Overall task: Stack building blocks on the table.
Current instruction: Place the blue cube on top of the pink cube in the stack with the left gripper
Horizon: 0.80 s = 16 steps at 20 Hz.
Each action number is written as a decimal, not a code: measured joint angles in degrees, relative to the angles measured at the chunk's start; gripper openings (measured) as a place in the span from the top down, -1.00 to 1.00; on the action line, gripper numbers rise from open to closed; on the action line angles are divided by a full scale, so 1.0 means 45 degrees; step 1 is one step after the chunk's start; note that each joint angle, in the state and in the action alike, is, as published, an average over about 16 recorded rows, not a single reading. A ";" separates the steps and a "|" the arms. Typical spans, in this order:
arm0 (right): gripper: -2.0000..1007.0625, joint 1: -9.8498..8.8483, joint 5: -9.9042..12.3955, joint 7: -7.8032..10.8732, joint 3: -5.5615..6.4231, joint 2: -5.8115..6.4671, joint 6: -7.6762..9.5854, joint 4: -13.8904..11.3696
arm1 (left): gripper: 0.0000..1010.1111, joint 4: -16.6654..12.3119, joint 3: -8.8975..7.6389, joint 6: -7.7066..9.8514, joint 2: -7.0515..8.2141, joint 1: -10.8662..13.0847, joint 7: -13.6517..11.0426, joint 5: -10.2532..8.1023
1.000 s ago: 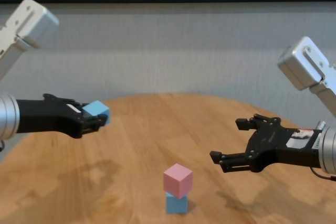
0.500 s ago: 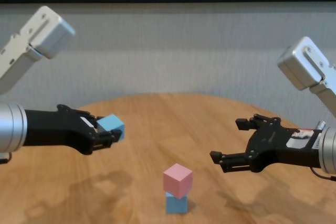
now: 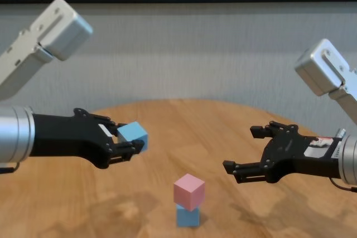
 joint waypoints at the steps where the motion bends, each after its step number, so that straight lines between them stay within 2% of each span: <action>1: -0.99 0.0000 0.0000 0.0000 0.0000 0.0000 0.0000 0.0000 | 0.21 -0.0043 0.0071 -0.0012 0.0014 -0.0009 -0.0030 0.0025; 9: -0.99 0.0000 0.0000 0.0000 0.0000 0.0000 0.0000 0.0000 | 0.21 0.0024 0.0629 -0.0128 -0.0017 -0.0267 -0.0254 0.0256; 16: -0.99 0.0000 0.0000 0.0000 0.0000 0.0000 0.0000 0.0000 | 0.21 0.0187 0.0954 -0.0193 -0.0056 -0.0565 -0.0443 0.0396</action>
